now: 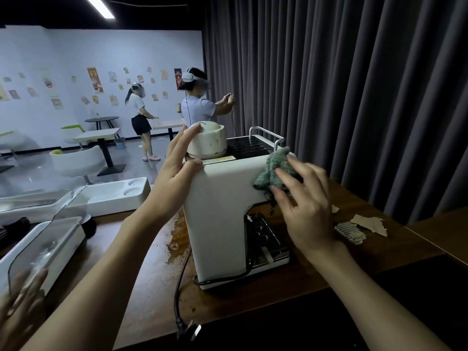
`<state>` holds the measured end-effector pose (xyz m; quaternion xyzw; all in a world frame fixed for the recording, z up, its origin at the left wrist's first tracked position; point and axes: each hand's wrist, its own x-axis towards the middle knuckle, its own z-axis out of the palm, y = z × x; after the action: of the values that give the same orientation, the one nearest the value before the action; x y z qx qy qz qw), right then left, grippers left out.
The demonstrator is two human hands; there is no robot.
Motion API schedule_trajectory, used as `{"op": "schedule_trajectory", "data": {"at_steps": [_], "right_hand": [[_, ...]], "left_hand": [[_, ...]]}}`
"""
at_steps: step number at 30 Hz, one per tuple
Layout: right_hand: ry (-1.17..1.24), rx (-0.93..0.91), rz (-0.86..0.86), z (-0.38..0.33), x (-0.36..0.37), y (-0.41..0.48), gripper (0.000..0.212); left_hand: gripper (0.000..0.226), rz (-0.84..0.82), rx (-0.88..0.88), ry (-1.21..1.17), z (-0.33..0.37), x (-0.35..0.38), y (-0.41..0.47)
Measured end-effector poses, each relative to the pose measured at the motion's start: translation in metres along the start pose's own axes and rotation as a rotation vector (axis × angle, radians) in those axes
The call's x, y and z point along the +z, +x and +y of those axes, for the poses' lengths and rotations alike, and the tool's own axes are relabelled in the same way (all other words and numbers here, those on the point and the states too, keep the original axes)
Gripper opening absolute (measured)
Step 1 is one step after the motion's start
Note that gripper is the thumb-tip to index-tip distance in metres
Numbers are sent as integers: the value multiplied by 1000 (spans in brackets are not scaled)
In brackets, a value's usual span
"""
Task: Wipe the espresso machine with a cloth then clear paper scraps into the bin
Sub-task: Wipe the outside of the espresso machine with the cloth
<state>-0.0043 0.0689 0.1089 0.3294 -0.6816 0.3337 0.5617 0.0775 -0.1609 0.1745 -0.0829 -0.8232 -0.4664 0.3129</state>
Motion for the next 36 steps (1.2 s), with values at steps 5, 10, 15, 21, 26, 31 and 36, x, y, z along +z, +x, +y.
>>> {"op": "schedule_trajectory", "data": {"at_steps": [5,10,15,21,26,31,36], "right_hand": [[40,149,47,-11,8,-12,33],[-7,78,-33,-14,6,-25,35],[20,196,36,-6,4,-10,31],[-35,114,33,-27,16,-25,29],[-41,97,23,-6,7,-8,30],[-38,283,103,-14,15,15,40],[-125,120,-23,-21,17,4,51]], "left_hand": [[57,4,-6,-2,-1,-1,0],[56,-6,-4,-4,-2,-1,1],[56,-10,-1,0,-2,-1,0],[57,-8,15,15,-3,-2,1],[55,-21,39,33,-3,-4,1],[56,-30,24,85,-3,-7,1],[56,-54,23,140,0,-8,0]]}}
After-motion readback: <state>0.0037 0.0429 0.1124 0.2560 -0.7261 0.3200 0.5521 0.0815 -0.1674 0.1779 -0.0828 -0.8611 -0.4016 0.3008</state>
